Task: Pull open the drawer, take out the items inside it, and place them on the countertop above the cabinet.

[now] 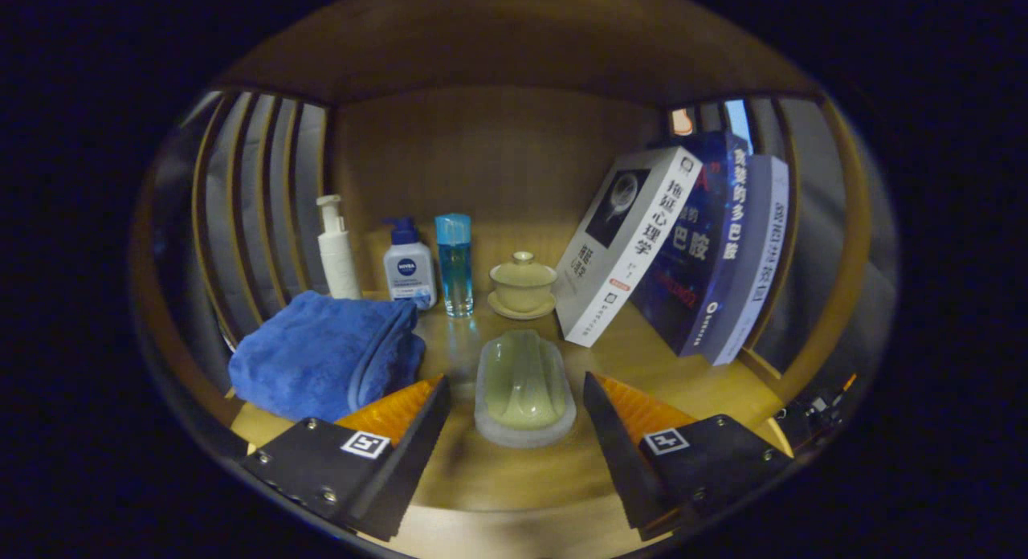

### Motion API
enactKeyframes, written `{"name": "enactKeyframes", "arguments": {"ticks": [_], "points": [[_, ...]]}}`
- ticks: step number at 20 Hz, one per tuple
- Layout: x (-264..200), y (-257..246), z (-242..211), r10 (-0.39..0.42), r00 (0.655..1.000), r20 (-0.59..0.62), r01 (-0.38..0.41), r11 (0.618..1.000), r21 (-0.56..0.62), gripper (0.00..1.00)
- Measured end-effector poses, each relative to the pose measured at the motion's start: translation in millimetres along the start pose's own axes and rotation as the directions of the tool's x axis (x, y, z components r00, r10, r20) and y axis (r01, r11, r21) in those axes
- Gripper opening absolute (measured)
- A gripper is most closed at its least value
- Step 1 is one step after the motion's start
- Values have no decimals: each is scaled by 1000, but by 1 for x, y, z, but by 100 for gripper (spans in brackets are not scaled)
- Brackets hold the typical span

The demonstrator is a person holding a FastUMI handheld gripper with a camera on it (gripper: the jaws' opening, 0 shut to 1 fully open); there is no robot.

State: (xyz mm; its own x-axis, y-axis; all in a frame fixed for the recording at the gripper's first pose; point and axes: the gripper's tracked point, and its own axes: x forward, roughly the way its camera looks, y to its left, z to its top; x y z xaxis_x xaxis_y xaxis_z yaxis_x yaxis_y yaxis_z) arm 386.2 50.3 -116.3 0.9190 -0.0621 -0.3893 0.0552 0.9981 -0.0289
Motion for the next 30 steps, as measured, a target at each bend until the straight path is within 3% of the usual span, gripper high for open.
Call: {"name": "enactKeyframes", "arguments": {"ticks": [15, 22, 30], "points": [[-265, 2, 27, 159, 969, 190, -157, 987, -24, 98], [-347, -57, -3, 116, 958, 264, -136, 989, 62, 98], [-365, -114, -47, -14, 949, 314, -12, 997, 82, 100]]}}
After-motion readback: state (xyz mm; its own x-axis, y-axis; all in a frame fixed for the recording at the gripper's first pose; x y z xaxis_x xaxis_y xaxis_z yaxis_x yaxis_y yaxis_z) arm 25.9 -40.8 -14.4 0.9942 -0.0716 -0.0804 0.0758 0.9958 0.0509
